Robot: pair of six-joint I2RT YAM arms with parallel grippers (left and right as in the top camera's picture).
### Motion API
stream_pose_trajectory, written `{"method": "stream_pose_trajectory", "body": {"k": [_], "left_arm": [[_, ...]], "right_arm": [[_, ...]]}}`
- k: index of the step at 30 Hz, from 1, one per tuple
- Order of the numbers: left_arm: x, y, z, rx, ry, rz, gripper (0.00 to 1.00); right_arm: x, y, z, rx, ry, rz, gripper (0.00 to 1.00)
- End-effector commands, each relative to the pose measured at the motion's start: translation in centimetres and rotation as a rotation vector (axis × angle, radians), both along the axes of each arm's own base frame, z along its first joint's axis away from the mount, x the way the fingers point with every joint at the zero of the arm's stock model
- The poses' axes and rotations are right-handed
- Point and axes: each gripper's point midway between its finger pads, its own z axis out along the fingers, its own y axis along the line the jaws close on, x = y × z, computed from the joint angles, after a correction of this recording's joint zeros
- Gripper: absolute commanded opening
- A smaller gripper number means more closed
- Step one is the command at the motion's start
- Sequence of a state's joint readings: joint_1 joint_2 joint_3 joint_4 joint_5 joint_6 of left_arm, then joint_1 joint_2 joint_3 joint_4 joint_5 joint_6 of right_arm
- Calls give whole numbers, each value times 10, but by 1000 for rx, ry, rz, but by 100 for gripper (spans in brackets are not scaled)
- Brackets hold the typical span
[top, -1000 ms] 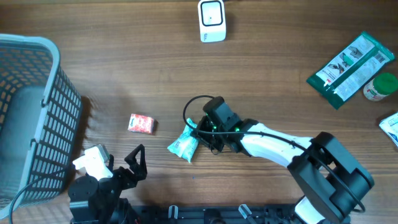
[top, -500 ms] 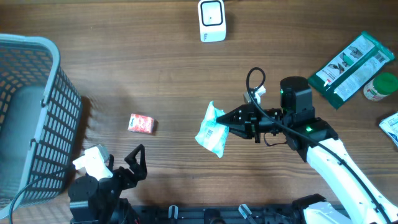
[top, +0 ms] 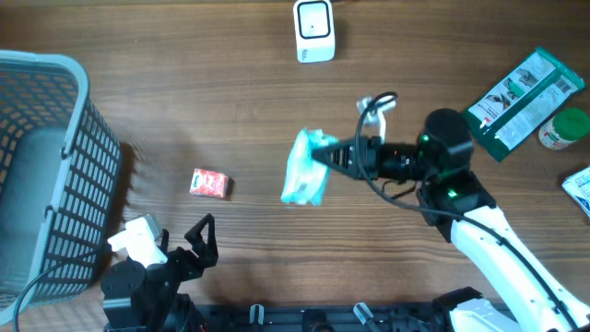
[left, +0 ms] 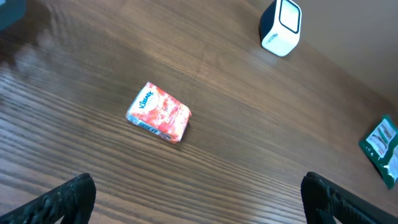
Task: Scan the item barcode
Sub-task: 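Lift the mint-green pouch toward the scanner, then hold the pouch barcode in front of the scanner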
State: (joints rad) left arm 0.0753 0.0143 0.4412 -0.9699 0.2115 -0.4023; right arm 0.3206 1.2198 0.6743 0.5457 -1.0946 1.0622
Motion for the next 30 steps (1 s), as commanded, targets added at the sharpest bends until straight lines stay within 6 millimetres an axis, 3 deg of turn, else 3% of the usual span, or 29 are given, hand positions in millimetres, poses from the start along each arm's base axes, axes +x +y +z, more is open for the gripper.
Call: {"method": "stream_pose_trajectory", "body": {"k": [1, 2, 3, 4, 6, 9, 12, 15, 18, 21, 25, 27, 30], "left_arm": [[0, -2, 2, -12, -10, -5, 100], [0, -2, 2, -12, -10, -6, 100], [0, -2, 2, -12, -10, -6, 100], [0, -2, 2, -12, -10, -6, 100], [0, -2, 2, -12, -10, -5, 100], [0, -2, 2, -12, -10, -6, 100], [0, -2, 2, -12, -10, -6, 100], [0, -2, 2, -12, -10, -6, 100], [0, -2, 2, -12, -9, -6, 100], [-3, -2, -2, -14, 10, -6, 100], [-7, -2, -10, -17, 46, -5, 100], [-9, -3, -12, -17, 56, -5, 100], [-9, -3, -12, -17, 56, -5, 100]], "right_arm": [[14, -12, 82, 146, -478, -188, 4], [36, -22, 87, 129, -549, -341, 4], [67, -35, 77, 67, -524, -525, 4], [99, -56, 57, -54, -491, -743, 5], [135, -86, 31, -308, -520, -1012, 5], [159, -78, 27, -460, -611, -1053, 5], [204, -64, 31, -605, -728, -1080, 5], [252, -62, 14, -877, -814, -1176, 4], [283, -44, -2, -1017, -872, -1190, 5], [317, -31, -21, -1034, -888, -1250, 5], [339, -20, -49, -1073, -934, -1259, 5], [348, -15, -73, -1131, -945, -1237, 5], [353, -26, -83, -1170, -931, -1326, 4]]}}
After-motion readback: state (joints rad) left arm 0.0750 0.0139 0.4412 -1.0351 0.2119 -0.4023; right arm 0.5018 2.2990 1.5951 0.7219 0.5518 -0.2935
